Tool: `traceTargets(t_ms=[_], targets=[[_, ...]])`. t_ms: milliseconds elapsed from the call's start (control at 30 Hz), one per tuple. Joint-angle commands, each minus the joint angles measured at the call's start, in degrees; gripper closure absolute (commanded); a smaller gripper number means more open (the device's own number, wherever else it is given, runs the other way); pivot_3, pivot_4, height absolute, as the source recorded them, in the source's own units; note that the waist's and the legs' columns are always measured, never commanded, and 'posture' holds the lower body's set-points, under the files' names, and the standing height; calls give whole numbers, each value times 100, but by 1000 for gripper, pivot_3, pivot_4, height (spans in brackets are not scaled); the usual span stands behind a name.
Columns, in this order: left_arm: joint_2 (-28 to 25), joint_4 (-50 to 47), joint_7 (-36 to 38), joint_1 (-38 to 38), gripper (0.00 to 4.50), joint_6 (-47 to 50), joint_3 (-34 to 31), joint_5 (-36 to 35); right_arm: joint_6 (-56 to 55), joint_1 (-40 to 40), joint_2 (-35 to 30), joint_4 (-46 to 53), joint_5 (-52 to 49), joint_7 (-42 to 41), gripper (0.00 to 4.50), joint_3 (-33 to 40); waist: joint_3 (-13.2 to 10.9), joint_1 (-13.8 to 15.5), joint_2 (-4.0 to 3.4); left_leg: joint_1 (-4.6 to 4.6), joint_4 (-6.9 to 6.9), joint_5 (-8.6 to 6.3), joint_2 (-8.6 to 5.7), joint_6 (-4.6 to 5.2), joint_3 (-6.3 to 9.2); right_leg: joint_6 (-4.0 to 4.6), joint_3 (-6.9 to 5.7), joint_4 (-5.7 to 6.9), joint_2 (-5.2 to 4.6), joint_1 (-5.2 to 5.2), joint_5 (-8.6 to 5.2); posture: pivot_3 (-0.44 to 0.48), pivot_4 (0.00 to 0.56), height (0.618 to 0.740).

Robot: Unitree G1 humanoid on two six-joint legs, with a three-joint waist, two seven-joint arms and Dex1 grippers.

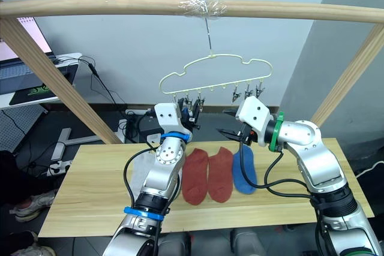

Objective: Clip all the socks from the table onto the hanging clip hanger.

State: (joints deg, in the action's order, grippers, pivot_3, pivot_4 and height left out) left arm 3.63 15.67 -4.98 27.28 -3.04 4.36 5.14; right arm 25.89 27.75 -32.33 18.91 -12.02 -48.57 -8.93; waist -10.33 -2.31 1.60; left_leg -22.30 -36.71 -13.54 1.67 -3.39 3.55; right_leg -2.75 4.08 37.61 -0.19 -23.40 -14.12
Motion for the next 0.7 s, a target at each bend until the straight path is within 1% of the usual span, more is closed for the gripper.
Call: traceTargets(t_ms=[33,267,367,433,500,600,700], targets=[[32,-36,-73,173,2309,-178,-5,54,-128,110,-52,69,-73,-21,1886,149,0,-4,0,0,0,0,0,0,0,0,0,0,0,0,0,-54,150,737],[37,141,-128,278,2309,-241,-48,26,-116,106,-75,33,-123,-11,1886,155,0,-6,0,0,0,0,0,0,0,0,0,0,0,0,0,-55,147,737],[24,201,-116,308,2905,-272,-53,19,-101,105,-73,29,-135,-3,1886,162,0,-7,0,-1,0,0,0,0,1,-1,0,0,0,0,0,-55,147,737],[9,210,-106,297,3509,-284,-53,23,-94,104,-69,27,-149,0,1886,167,0,-7,0,0,0,0,0,0,1,-1,-1,0,0,0,0,-55,147,737],[0,207,-102,288,4008,-282,-55,26,-78,99,-56,28,-169,10,1886,174,0,-7,0,-1,0,0,0,0,1,-1,0,0,0,0,0,-54,143,737],[-20,195,-87,288,4399,-278,-63,23,51,-3,-12,77,-228,90,1886,192,0,-6,0,-1,0,0,0,0,1,-1,-1,0,0,0,0,-49,144,737],[-60,141,-51,305,4442,-272,-79,9,44,-316,-8,113,-151,242,1277,196,0,0,0,-1,0,0,0,0,1,-1,-1,0,0,0,1,-44,145,737]])
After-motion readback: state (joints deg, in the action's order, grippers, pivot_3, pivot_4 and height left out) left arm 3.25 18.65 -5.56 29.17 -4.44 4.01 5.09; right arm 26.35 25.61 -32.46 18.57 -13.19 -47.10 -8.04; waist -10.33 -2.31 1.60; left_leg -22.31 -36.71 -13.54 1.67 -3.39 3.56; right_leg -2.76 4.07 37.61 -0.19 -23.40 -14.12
